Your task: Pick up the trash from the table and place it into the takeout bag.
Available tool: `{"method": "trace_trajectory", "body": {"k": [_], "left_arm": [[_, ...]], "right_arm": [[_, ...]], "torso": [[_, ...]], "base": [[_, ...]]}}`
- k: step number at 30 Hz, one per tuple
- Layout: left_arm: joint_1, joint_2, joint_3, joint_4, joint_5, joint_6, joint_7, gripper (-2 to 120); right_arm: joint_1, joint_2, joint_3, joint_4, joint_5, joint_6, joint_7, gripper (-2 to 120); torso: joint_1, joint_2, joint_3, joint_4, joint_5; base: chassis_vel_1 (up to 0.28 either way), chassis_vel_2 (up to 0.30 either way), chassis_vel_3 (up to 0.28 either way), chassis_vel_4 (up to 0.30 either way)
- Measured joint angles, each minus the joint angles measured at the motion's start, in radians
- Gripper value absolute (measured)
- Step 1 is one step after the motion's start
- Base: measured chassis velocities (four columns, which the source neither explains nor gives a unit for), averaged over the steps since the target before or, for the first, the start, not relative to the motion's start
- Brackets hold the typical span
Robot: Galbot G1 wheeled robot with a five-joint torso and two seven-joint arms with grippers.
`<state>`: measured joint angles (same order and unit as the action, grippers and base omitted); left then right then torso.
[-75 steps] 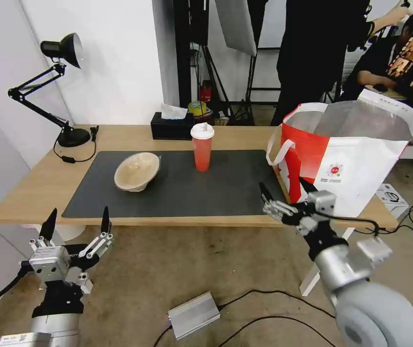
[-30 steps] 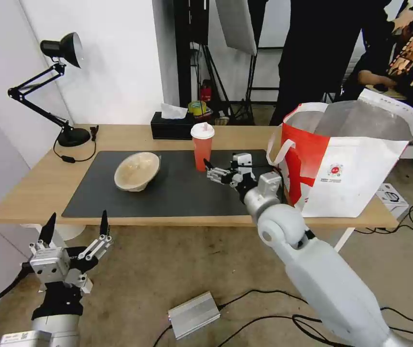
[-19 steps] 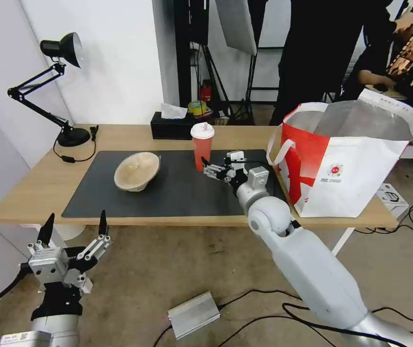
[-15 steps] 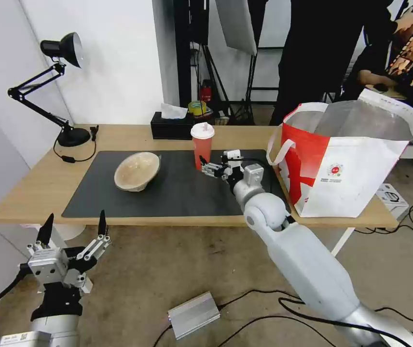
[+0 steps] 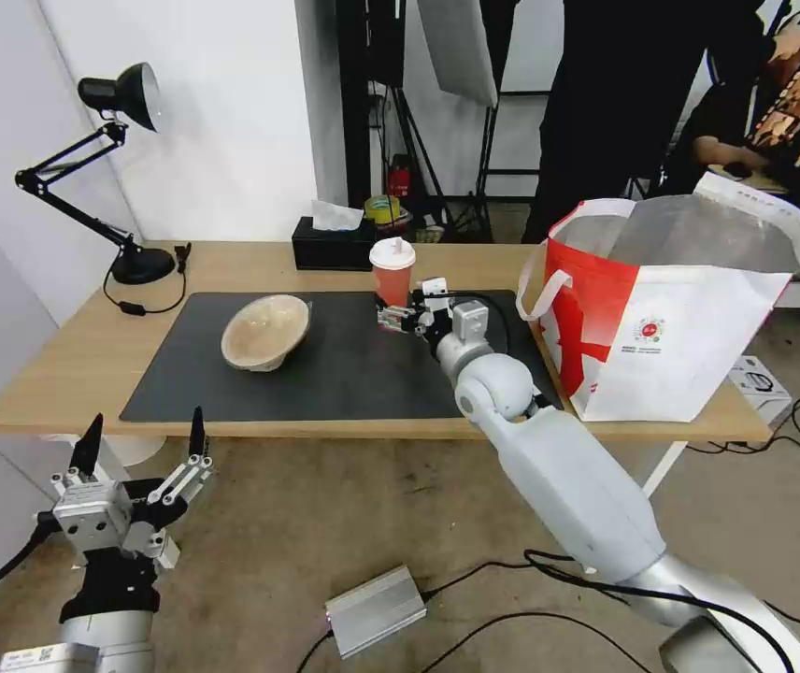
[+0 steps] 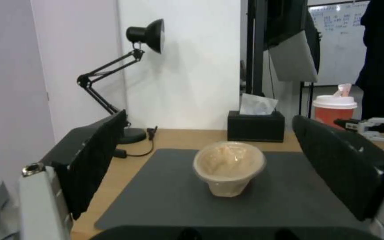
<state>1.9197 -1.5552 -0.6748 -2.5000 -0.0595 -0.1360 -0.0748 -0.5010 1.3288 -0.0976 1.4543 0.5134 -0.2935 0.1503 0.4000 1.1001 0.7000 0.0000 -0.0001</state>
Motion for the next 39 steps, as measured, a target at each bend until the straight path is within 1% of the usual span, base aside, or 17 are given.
{"method": "trace_trajectory", "body": {"k": [8, 15, 17, 22, 32, 39], "left_arm": [[0.000, 0.004, -0.001, 0.000, -0.003, 0.000, 0.000, 100], [-0.001, 0.004, 0.000, 0.000, -0.004, 0.001, 0.000, 100], [-0.002, 0.005, 0.001, 0.000, -0.004, 0.002, 0.000, 100], [-0.003, 0.004, 0.001, 0.000, -0.005, 0.003, 0.000, 100], [-0.005, 0.005, -0.001, 0.000, -0.005, 0.003, 0.000, 100], [-0.005, 0.007, -0.001, 0.000, -0.005, 0.003, 0.001, 100]], "right_arm": [[0.026, 0.061, 0.020, -0.089, -0.039, 0.020, -0.011, 100], [0.048, 0.088, 0.037, -0.144, -0.049, 0.025, -0.021, 100], [0.063, 0.102, 0.047, -0.181, -0.049, 0.026, -0.025, 100], [0.079, 0.122, 0.062, -0.229, -0.051, 0.029, -0.027, 100], [0.100, 0.156, 0.081, -0.304, -0.057, 0.036, -0.044, 100], [0.105, 0.167, 0.074, -0.317, -0.070, 0.041, -0.065, 100]], "torso": [[0.000, 0.000, 0.000, 0.0001, 0.0001], [0.000, 0.000, 0.000, 0.0000, 0.0000], [0.000, 0.000, 0.000, 0.0000, 0.0000], [0.000, 0.000, 0.000, 0.0000, 0.0001], [0.000, 0.000, 0.000, 0.0000, 0.0001], [0.000, 0.000, 0.000, 0.0001, 0.0001]], "base": [[0.000, 0.000, 0.000, 0.000], [0.000, 0.000, 0.000, 0.000], [0.000, 0.000, 0.000, 0.000], [0.000, 0.000, 0.000, 0.000], [0.000, 0.000, 0.000, 0.000], [0.000, 0.000, 0.000, 0.000]]}}
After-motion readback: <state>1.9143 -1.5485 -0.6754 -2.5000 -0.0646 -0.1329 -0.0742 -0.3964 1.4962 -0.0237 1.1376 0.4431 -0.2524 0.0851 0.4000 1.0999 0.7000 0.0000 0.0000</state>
